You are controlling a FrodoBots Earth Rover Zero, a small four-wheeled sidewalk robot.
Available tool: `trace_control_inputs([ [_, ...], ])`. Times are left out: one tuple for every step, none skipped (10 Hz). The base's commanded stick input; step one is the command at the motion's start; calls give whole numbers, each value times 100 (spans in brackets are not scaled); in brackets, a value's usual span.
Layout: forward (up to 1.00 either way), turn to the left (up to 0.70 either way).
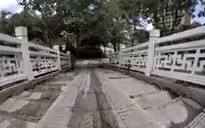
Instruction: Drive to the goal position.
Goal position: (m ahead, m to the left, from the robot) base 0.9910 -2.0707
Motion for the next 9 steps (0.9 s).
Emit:
trace_control_inputs([
  [70,14],
  [70,14],
  [70,7],
  [70,0],
  [70,0],
  [70,0],
  [70,0],
  [70,0],
  [70,0],
])
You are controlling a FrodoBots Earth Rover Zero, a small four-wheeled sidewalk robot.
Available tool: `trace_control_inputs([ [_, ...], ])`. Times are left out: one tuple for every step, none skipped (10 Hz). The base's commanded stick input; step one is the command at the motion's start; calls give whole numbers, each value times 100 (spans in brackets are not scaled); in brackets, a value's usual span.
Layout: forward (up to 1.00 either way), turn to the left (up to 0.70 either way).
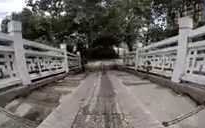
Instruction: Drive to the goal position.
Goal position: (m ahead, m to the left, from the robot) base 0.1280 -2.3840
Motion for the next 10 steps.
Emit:
trace_control_inputs([
  [70,0],
  [70,0],
  [70,0],
  [70,0],
  [70,0],
  [70,0],
  [70,0],
  [70,0],
  [70,0],
  [70,0],
])
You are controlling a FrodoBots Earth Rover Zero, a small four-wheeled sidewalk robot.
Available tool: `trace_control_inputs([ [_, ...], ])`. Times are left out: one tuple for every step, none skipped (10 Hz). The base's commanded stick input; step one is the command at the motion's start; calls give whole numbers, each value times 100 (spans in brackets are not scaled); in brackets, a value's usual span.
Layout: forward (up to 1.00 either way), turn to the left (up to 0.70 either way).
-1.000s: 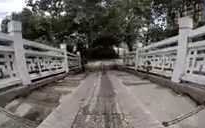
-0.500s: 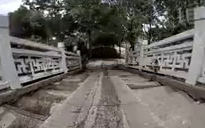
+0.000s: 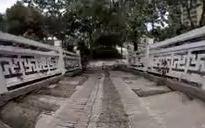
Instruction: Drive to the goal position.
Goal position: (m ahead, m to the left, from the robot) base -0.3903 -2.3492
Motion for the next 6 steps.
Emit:
trace_control_inputs([
  [70,0],
  [70,0],
  [70,0],
  [70,0],
  [70,0],
  [70,0],
])
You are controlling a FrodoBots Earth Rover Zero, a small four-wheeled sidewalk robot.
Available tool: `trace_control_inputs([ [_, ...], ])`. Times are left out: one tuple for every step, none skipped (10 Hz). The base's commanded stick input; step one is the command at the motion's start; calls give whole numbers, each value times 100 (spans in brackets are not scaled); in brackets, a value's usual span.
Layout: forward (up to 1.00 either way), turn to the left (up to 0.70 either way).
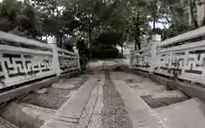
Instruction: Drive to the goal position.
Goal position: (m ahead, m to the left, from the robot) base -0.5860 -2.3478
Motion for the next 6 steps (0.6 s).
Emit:
trace_control_inputs([
  [70,0],
  [70,0],
  [70,0],
  [70,0],
  [70,0],
  [70,0],
])
